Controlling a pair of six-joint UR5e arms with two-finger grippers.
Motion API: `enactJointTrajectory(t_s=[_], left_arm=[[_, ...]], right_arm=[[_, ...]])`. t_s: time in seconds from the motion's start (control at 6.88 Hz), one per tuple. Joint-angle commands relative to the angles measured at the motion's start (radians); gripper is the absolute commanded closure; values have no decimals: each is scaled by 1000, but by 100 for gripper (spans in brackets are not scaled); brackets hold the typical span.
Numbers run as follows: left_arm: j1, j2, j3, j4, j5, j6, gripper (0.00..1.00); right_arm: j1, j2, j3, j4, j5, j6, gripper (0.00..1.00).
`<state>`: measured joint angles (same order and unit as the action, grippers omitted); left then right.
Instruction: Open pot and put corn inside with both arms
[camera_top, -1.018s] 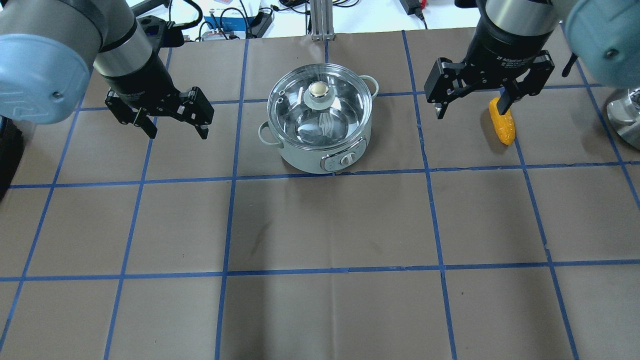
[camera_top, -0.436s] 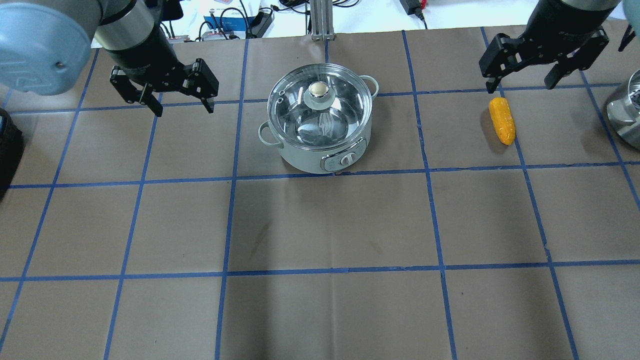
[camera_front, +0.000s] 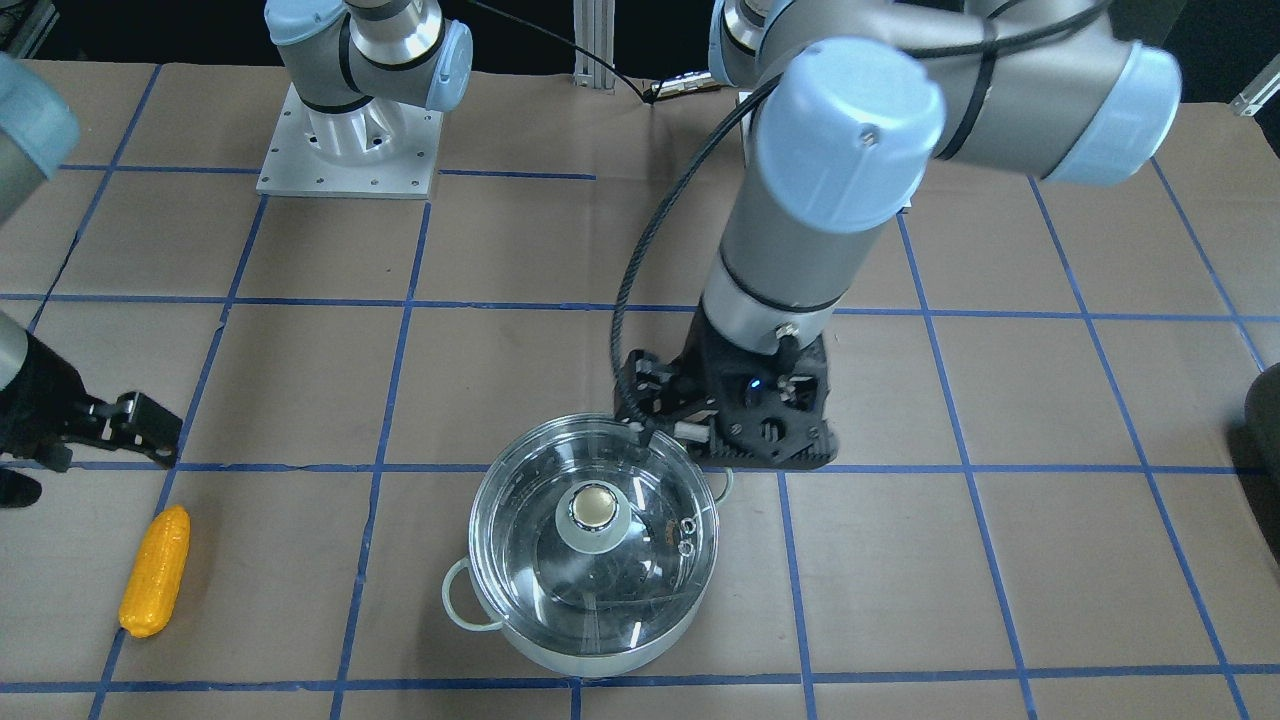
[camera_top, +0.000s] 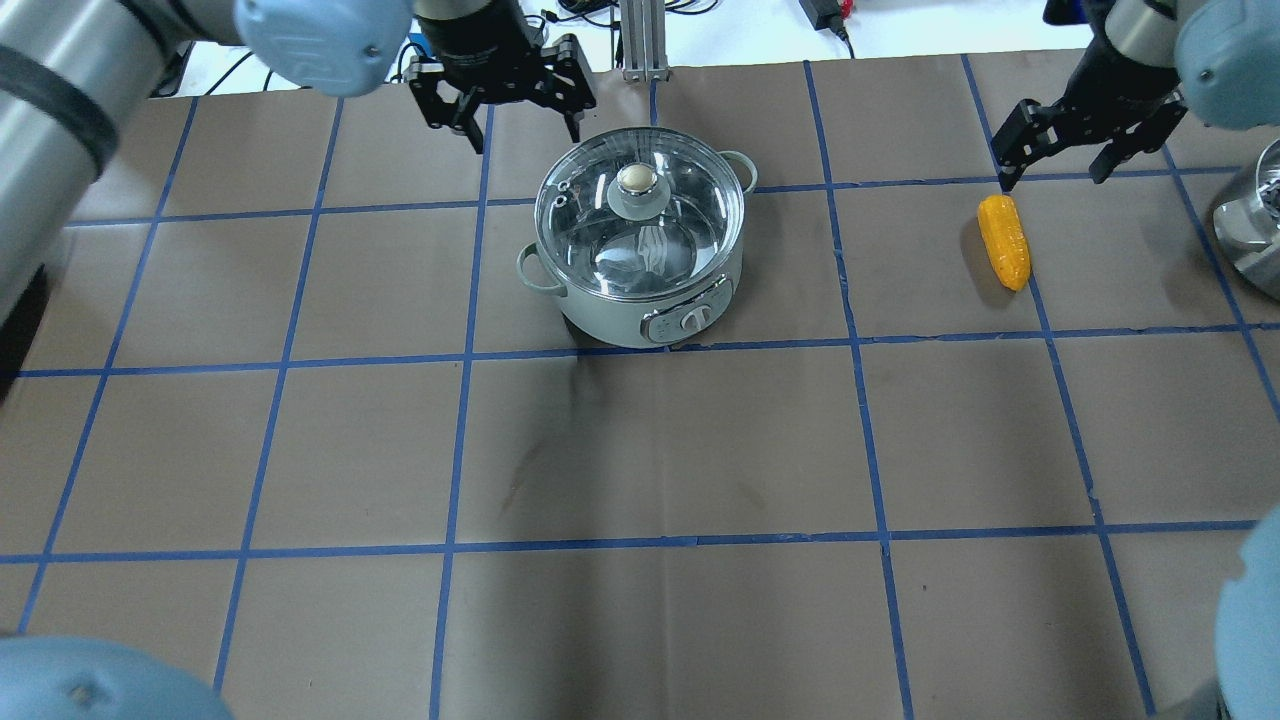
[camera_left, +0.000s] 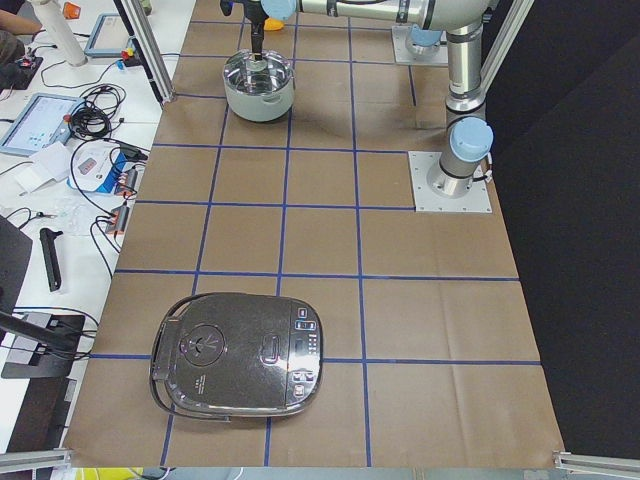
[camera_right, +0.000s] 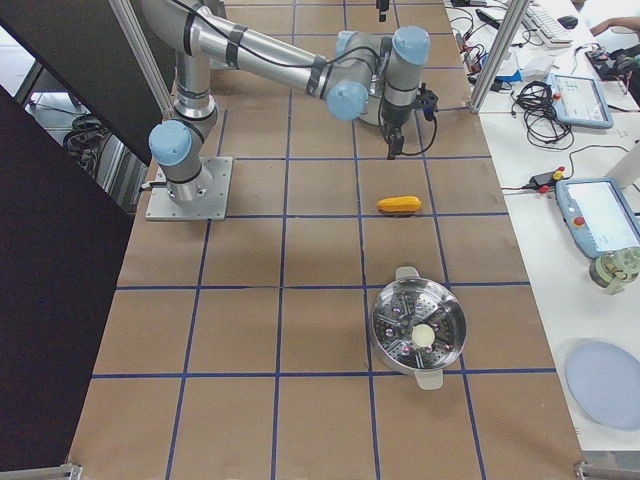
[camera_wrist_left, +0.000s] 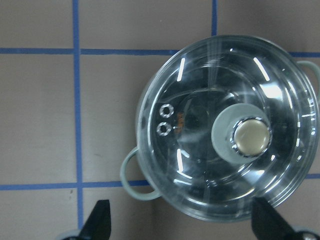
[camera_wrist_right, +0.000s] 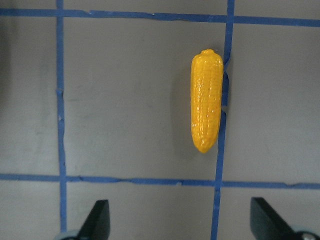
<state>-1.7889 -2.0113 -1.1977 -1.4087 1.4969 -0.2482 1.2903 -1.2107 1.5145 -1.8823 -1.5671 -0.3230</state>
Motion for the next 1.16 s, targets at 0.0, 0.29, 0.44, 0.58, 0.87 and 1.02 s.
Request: enactJointTrajectory(t_s=[0.0, 0.29, 0.44, 0.58, 0.87, 1.02], left_arm=[[-76, -133, 40, 106, -4, -104, 0], [-93, -142, 27, 111, -1, -111, 0], [-95, -156, 27, 108, -1, -108, 0], [-95, -159, 26, 103, -1, -108, 0], [-93, -156, 29, 103, 8, -73, 41], [-93, -156, 30, 105, -1, -62, 92]], right_arm=[[-23, 184, 16, -201, 43, -80, 3], [-32, 235, 44, -279, 59, -97, 5], [-34, 250, 44, -288, 56, -97, 6], [-42, 253, 44, -297, 56, -97, 13], [-48, 255, 44, -297, 55, -97, 50], [-48, 255, 42, -299, 58, -96, 84]])
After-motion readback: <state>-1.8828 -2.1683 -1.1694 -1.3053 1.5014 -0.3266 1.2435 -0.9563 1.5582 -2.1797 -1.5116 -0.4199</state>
